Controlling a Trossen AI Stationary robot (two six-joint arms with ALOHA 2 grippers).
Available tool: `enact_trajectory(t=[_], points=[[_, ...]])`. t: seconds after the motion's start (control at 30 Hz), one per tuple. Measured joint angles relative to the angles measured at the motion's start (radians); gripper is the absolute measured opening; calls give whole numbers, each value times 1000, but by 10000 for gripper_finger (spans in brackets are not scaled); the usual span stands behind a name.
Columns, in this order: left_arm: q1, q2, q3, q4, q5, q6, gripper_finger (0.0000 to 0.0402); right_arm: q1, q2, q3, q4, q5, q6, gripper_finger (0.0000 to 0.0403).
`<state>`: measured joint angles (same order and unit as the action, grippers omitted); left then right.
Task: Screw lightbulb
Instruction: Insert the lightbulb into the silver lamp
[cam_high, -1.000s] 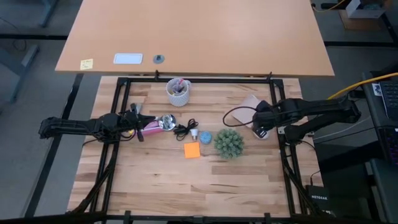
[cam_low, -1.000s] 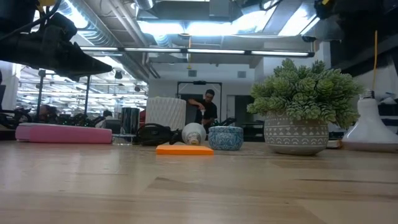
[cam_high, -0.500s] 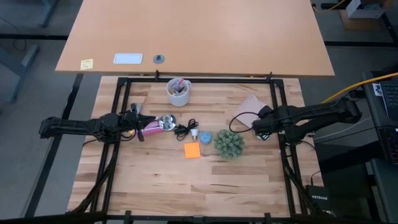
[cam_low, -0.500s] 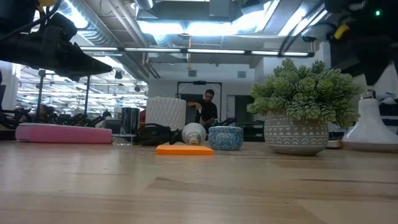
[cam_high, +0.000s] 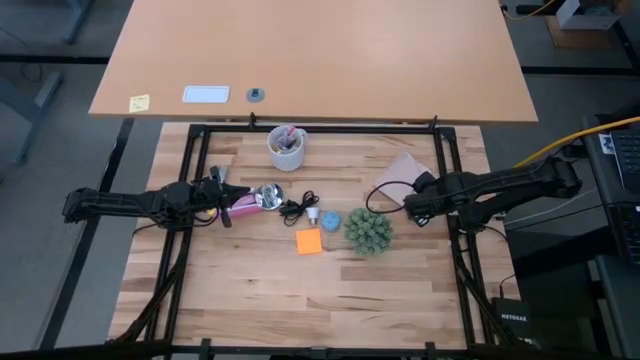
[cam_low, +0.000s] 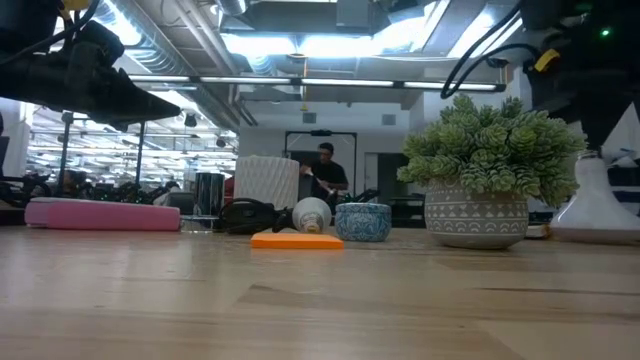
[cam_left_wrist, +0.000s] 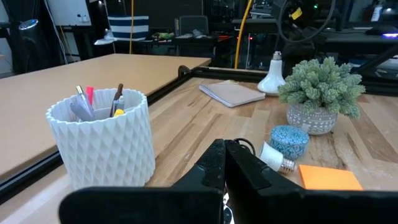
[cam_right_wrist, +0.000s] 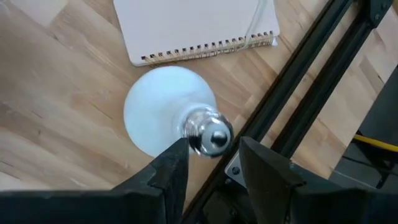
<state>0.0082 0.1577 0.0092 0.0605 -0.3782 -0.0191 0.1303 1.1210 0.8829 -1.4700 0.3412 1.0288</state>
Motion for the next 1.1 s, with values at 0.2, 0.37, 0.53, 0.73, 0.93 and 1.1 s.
enact_trajectory(t=[0.2, 0.37, 0.53, 0.73, 0.93, 1.1], points=[[0, 0, 0, 0, 0, 0, 0, 0, 0, 0, 12, 22, 22, 147], [0, 0, 0, 0, 0, 0, 0, 0, 0, 0, 37, 15, 22, 147], [0, 0, 0, 0, 0, 0, 0, 0, 0, -7, 55, 14, 22, 147], [0, 0, 0, 0, 0, 0, 0, 0, -3, -78, 110, -12, 22, 147], [0, 0, 0, 0, 0, 0, 0, 0, -3, -91, 144, -1, 22, 147], [0, 0, 0, 0, 0, 0, 0, 0, -3, -91, 153, -9, 22, 141]])
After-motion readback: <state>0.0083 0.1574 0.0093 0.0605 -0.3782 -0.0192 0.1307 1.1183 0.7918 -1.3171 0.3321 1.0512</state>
